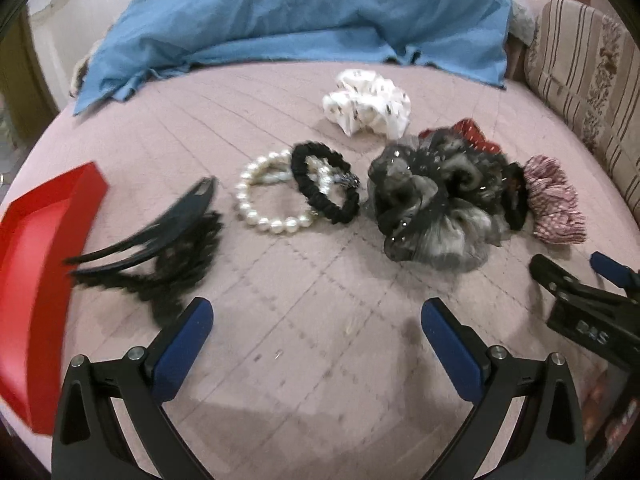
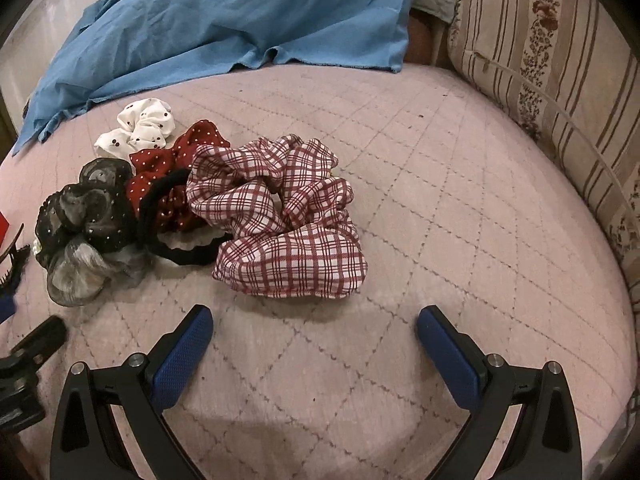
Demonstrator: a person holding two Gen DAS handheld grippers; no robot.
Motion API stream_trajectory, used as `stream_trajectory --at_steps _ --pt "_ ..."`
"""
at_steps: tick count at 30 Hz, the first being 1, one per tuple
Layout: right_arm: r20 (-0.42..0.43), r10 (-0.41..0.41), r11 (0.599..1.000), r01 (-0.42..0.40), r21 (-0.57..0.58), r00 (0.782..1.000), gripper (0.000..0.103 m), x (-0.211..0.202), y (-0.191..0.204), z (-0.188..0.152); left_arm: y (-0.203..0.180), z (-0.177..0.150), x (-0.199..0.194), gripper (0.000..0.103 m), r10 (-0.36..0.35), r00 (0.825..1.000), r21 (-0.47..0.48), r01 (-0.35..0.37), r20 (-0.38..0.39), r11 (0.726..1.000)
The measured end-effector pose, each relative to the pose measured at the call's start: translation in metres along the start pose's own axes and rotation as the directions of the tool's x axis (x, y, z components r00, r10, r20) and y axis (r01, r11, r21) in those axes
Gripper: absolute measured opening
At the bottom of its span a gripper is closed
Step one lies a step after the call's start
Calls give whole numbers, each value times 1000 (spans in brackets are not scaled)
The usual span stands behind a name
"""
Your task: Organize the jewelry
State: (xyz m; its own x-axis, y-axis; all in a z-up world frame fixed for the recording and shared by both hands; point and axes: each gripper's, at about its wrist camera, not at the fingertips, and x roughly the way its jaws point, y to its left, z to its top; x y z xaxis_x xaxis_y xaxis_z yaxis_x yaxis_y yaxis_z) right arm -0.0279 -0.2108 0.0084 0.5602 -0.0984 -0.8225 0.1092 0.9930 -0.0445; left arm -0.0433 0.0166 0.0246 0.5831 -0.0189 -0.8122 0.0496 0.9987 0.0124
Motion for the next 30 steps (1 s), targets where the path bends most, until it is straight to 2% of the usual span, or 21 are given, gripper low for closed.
stream_trajectory --at_steps 4,7,11,16,22,30 --pt "18 -28 1000 28 -5 999 103 -8 2 -3 5 -8 -31 103 -2 999 20 1 53 1000" --pt "50 -45 999 47 -23 998 103 -20 6 -9 11 -16 -49 103 -25 998 15 24 63 1000" --pt "119 -30 999 33 -18 992 103 -43 9 -18 18 -26 -66 103 -37 998 1 37 57 999" --pt "247 -52 999 52 4 968 103 -79 10 -33 29 -39 -90 103 29 990 31 -33 136 999" --pt "270 -57 998 53 23 961 103 -97 17 -60 53 -48 -117 103 68 974 -1 -69 217 998" --pt "312 -77 996 89 -25 947 103 -117 42 -83 74 -59 -143 103 22 969 -24 -17 244 1000"
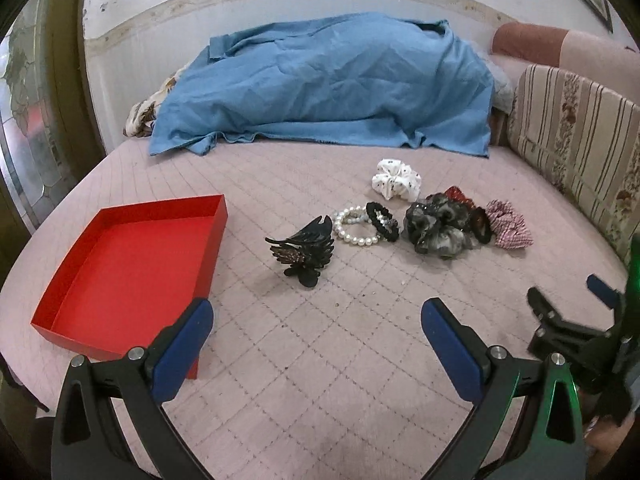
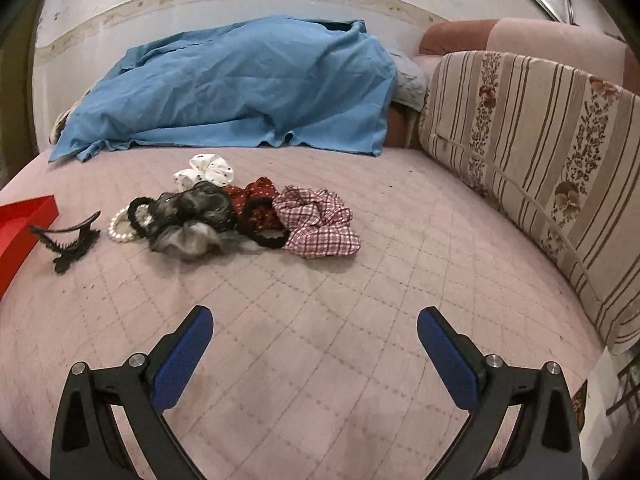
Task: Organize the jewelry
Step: 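Move both tools toward the black claw clip and grey organza scrunchie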
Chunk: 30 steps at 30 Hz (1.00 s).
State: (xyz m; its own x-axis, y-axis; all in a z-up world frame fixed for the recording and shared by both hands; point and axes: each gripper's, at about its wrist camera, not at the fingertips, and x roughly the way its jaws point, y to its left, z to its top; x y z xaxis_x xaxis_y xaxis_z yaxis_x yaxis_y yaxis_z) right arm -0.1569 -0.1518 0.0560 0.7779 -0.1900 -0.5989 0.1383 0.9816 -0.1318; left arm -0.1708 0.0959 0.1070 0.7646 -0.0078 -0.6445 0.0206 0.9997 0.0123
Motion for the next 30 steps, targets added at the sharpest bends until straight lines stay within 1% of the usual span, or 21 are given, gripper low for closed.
stream_trajectory --at_steps 8,12,14,15,18,19,23,30 --pt "22 10 999 -9 -30 1000 103 -23 9 -8 0 0 -26 103 -32 999 9 32 43 999" --pt "77 -2 1000 4 -27 997 103 -42 13 -11 2 -2 -33 103 -38 998 7 38 45 999" --pt "96 -10 999 15 -46 995 103 -49 17 -13 3 -2 -32 103 -40 998 7 40 44 999" --pt "95 -8 998 13 -55 995 103 -50 19 -14 4 -3 -34 103 -41 998 2 41 42 999" --pt "51 30 992 -23 -121 998 103 -54 29 -15 8 -6 -39 103 -43 998 -8 43 44 999" --pt "48 35 991 -28 -134 998 103 -57 32 -15 10 -6 -41 103 -42 998 -11 43 45 999" --pt "81 39 986 -25 -165 996 103 -70 39 -15 13 -9 -49 103 -42 998 -19 43 54 999" --pt "111 43 985 -23 -169 993 103 -89 41 -8 24 -7 -64 103 -43 996 -26 45 78 999"
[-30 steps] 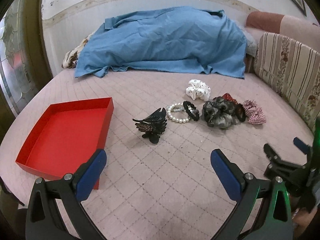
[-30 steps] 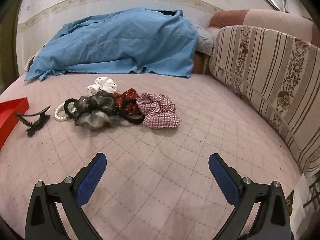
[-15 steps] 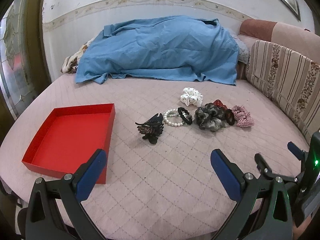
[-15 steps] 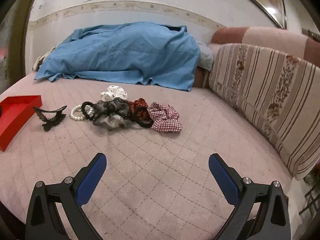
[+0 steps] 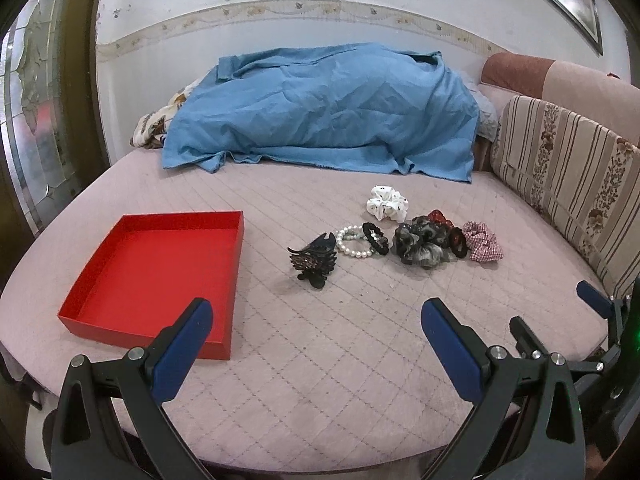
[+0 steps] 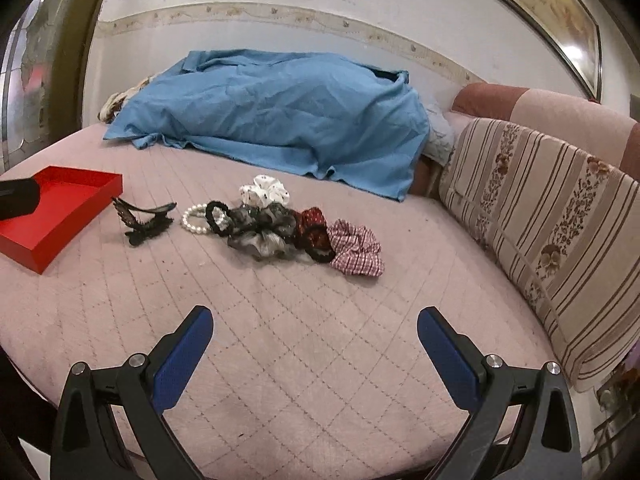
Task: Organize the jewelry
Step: 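Move both tools toward the black claw clip and grey organza scrunchie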
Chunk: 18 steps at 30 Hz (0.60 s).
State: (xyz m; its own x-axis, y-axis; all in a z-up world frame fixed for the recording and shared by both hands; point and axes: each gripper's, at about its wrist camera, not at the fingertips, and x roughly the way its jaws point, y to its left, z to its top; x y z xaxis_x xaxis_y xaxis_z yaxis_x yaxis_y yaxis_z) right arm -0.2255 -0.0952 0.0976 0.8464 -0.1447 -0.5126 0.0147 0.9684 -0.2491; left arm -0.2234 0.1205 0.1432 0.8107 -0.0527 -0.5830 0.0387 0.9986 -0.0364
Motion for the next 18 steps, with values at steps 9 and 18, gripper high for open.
stream_trajectory --at_steps 9,18 --pt "42 70 997 -71 20 997 103 -3 -13 43 50 33 -28 103 114 990 -48 -110 82 993" --pt "-24 188 952 -176 249 982 103 58 -57 80 68 68 20 103 149 988 -45 -147 46 988"
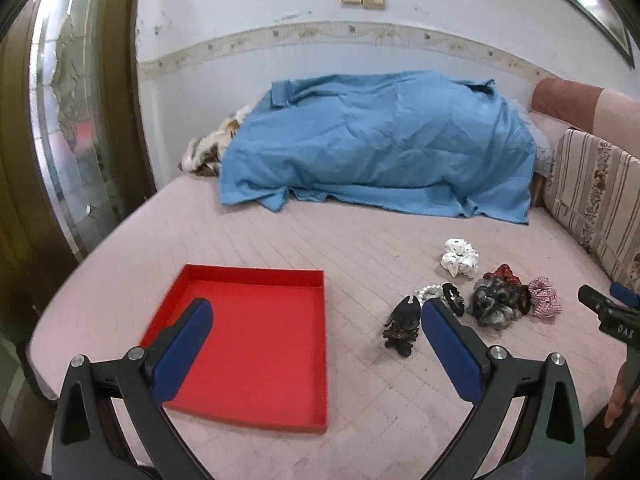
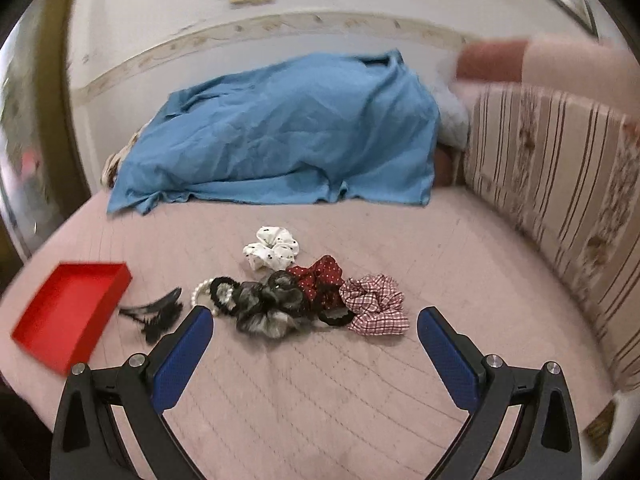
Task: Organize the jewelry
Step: 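Move both tools toward the black claw clip and grey organza scrunchie, then grasp the black claw clip with left gripper while right grasps grey organza scrunchie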
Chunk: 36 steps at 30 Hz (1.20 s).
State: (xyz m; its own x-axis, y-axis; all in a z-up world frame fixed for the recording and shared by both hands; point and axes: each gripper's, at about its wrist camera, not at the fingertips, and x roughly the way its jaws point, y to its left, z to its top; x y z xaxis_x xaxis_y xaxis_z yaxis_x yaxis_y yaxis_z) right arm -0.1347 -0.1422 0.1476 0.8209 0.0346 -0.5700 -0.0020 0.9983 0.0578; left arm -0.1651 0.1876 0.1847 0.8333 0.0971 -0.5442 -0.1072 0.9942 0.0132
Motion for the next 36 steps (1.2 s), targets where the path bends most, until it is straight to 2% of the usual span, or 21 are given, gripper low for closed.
stream_trajectory --at_steps 4,7,10,13,15,18,23,26,29,32,33,34,35,36 --pt "-61 25 998 -22 56 998 103 40 -15 8 -12 0 43 103 -74 993 -15 73 -97 997" --pt "-76 38 998 -35 47 996 103 59 -17 8 -23 -3 74 103 -98 981 -23 95 -165 995" --pt "-99 83 996 -80 25 992 100 79 -16 10 -34 -5 98 103 -139 968 -30 136 -210 990" --pt "-153 135 990 -138 -9 979 90 102 -11 11 -53 -7 123 103 -172 954 -3 177 -244 984" --pt "-192 161 986 -167 -20 968 76 114 -7 10 -65 -9 139 103 -187 947 30 201 -262 979" --pt "-233 184 980 -198 -38 955 65 131 0 7 -78 -11 156 103 -210 933 60 237 -292 970" --pt "-264 235 967 -253 -36 935 62 149 13 4 -83 -17 181 103 -245 912 81 286 -328 955" --pt "-274 235 965 -257 -49 933 62 156 21 2 -81 -23 192 103 -254 903 74 296 -346 952" --pt "-280 222 966 -250 -67 934 62 164 26 1 -79 -27 204 103 -275 884 44 314 -378 949" --pt "-285 215 968 -243 -68 934 57 170 26 0 -80 -29 207 102 -296 873 29 333 -388 943" --pt "-287 215 968 -243 -65 934 52 171 26 0 -80 -30 207 100 -294 872 31 332 -392 943" --pt "-289 217 968 -245 -61 932 48 172 25 0 -81 -31 209 87 -291 868 34 332 -401 943" --pt "-291 220 967 -247 -58 931 37 173 25 0 -82 -33 212 64 -290 858 34 335 -425 941" --pt "-292 221 967 -248 -58 931 27 174 25 0 -83 -35 214 50 -290 846 30 338 -447 941"
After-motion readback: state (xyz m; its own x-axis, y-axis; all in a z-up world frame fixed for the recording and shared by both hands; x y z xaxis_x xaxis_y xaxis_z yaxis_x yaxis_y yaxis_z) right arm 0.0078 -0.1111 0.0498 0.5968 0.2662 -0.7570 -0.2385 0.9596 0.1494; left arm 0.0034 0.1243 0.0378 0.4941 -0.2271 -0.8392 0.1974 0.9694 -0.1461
